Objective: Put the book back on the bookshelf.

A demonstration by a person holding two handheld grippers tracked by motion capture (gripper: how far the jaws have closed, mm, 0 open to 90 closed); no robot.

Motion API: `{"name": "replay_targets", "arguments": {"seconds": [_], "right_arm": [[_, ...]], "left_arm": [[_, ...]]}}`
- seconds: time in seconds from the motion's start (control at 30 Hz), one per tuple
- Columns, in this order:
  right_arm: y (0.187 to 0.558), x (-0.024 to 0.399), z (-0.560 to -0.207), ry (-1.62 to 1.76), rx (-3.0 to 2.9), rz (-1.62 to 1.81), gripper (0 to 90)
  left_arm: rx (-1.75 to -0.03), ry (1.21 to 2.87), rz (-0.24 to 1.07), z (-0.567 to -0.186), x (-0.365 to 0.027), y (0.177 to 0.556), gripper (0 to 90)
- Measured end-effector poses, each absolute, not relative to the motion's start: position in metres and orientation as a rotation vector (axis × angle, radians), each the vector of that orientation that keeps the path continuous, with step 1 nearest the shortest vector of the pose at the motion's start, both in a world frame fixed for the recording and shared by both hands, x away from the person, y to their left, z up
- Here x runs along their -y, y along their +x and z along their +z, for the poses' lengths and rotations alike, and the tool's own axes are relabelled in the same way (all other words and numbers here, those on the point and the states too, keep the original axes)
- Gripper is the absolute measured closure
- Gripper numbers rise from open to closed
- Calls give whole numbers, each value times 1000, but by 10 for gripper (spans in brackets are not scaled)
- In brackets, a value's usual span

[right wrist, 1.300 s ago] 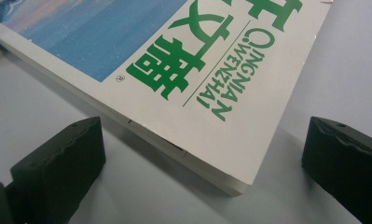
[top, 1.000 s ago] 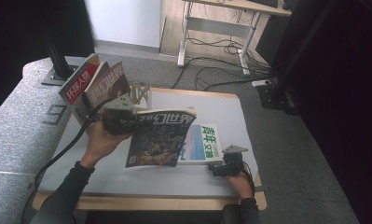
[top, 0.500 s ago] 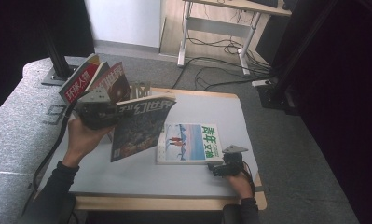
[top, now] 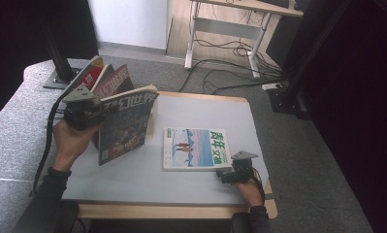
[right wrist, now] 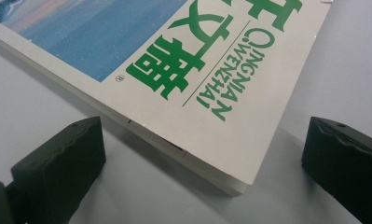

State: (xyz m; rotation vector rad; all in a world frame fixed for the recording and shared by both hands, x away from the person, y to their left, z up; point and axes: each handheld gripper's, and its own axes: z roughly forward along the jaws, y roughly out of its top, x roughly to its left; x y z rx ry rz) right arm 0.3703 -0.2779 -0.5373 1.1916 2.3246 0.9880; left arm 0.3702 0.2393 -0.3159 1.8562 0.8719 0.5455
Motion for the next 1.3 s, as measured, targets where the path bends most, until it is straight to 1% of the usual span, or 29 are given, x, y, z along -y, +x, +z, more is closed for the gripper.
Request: {"name": "replay_targets", "arguments": {"seconds": [0.3, 0.53, 0.93, 1.3], "right_arm": [[370, 278, -537, 1189, -2325, 988, 0], [370, 278, -537, 1188, -2328, 988, 0], [370, 278, -537, 1189, -2326, 989, 0], [370, 278, -537, 1190, -2326, 989, 0]], "left_arm": [[-965, 1820, 643, -314, -253, 371, 825], [-1018, 1784, 651, -316, -263, 376, 825], [-1074, 1775, 670, -317, -253, 400, 825], [-1080, 1732, 665, -322, -243, 422, 825]]}}
